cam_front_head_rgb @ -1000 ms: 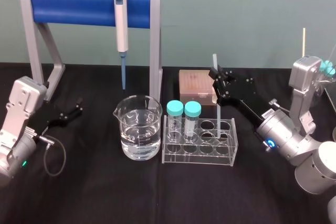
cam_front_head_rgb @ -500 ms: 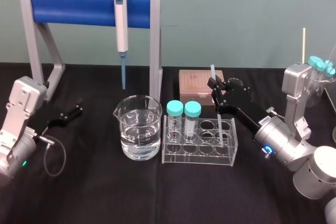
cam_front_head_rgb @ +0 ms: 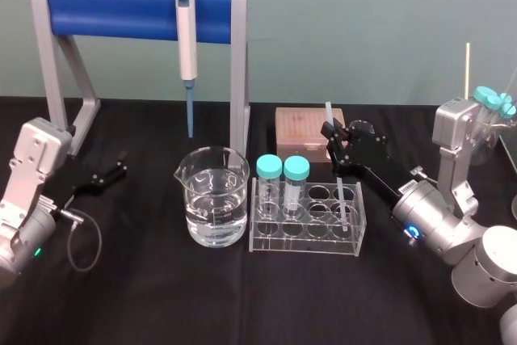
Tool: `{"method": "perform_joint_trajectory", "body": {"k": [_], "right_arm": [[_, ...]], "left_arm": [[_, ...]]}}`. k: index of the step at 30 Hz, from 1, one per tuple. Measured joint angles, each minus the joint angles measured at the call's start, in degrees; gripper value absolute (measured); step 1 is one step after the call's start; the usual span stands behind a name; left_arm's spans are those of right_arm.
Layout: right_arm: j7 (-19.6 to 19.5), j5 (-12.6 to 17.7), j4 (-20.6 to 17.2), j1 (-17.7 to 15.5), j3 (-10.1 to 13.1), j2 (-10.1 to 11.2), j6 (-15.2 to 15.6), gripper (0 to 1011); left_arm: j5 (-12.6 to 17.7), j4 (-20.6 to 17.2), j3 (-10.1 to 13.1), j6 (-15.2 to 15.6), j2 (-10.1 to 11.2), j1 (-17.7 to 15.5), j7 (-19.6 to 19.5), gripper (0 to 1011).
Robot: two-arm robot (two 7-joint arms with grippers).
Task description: Pick up the stirring rod with one hand, then place it down.
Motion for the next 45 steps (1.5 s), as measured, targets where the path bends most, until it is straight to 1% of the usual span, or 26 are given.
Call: {"method": "perform_joint_trajectory", "body": {"k": [3, 5, 8, 10, 12, 13, 15, 16, 19, 20, 24, 26, 27, 32, 34, 36, 37, 38, 39, 41, 44, 45], "right_arm": [[0.0, 0.02, 0.0, -0.01, 0.01, 0.01, 0.0, 69], [0.01, 0.03, 0.0, -0.02, 0.01, 0.02, 0.0, 92], [0.02, 0.08, 0.0, -0.01, 0.01, 0.03, 0.0, 201], [0.03, 0.11, 0.0, -0.02, 0.01, 0.03, 0.0, 231], [0.05, 0.16, -0.02, -0.02, 0.01, 0.03, 0.0, 338], [0.05, 0.16, -0.02, -0.02, 0.01, 0.03, 0.0, 338], [0.07, 0.18, -0.03, -0.02, 0.01, 0.03, 0.0, 397], [0.08, 0.19, -0.03, -0.02, 0.01, 0.03, -0.01, 457], [0.08, 0.21, -0.04, -0.02, 0.01, 0.03, -0.01, 517], [0.09, 0.22, -0.05, -0.02, 0.01, 0.03, -0.02, 575], [0.11, 0.24, -0.07, -0.02, 0.01, 0.03, -0.03, 700], [0.12, 0.25, -0.09, -0.02, 0.01, 0.03, -0.04, 738], [0.13, 0.25, -0.09, -0.02, 0.01, 0.03, -0.05, 795], [0.15, 0.25, -0.1, -0.02, 0.01, 0.03, -0.07, 934], [0.17, 0.25, -0.1, -0.02, 0.01, 0.03, -0.07, 966], [-0.15, 0.23, -0.69, -0.13, 0.58, 0.04, -0.53, 1003], [-0.48, 0.21, -1.02, -0.23, 0.91, 0.03, -0.78, 1000], [-1.62, -0.05, -1.69, -0.58, 1.63, 0.0, -1.29, 1000], [-1.62, -0.05, -1.69, -0.58, 1.63, 0.0, -1.29, 1000], [-4.89, -1.44, -3.18, -1.44, 3.18, -0.15, -1.97, 1000], [-7.82, -3.09, -4.13, -2.33, 4.24, -0.21, -1.99, 1000], [-9.59, -4.11, -4.56, -2.9, 4.82, -0.21, -1.46, 1000]], "left_arm": [[0.0, 0.0, 0.0, 0.0, 0.0, 0.0, 0.0, 1000], [0.0, 0.0, 0.0, 0.0, 0.0, 0.0, 0.0, 1000], [0.0, 0.0, 0.0, 0.0, 0.0, 0.0, 0.0, 1000], [0.0, 0.0, 0.0, 0.0, 0.0, 0.0, 0.0, 1000], [0.0, 0.0, 0.0, 0.0, 0.0, 0.0, 0.0, 1000], [0.0, 0.0, 0.0, 0.0, 0.0, 0.0, 0.0, 1000], [0.0, 0.0, 0.0, 0.0, 0.0, 0.0, 0.0, 1000], [0.0, 0.0, 0.0, 0.0, 0.0, 0.0, 0.0, 1001], [0.0, 0.0, 0.0, 0.0, 0.0, 0.0, 0.0, 1000], [0.0, 0.0, 0.0, 0.0, 0.0, 0.0, 0.0, 1000], [0.0, 0.0, 0.0, 0.0, 0.0, 0.0, 0.0, 1000], [0.0, 0.0, 0.0, 0.0, 0.0, 0.0, 0.0, 1000], [0.0, 0.0, 0.0, 0.0, 0.0, 0.0, 0.0, 1000], [0.0, 0.0, 0.0, 0.0, 0.0, 0.0, 0.0, 1000], [0.0, 0.0, 0.0, 0.0, 0.0, 0.0, 0.0, 1000], [0.0, 0.0, 0.0, 0.0, 0.0, 0.0, 0.0, 1000], [0.0, 0.0, 0.0, 0.0, 0.0, 0.0, 0.0, 1000], [0.0, 0.0, 0.0, 0.0, 0.0, 0.0, 0.0, 1000], [0.0, 0.0, 0.0, 0.0, 0.0, 0.0, 0.0, 1000], [0.0, 0.0, 0.0, 0.0, 0.0, 0.0, 0.0, 1000], [0.0, 0.0, 0.0, 0.0, 0.0, 0.0, 0.0, 1000], [0.0, 0.0, 0.0, 0.0, 0.0, 0.0, 0.0, 1001]]}}
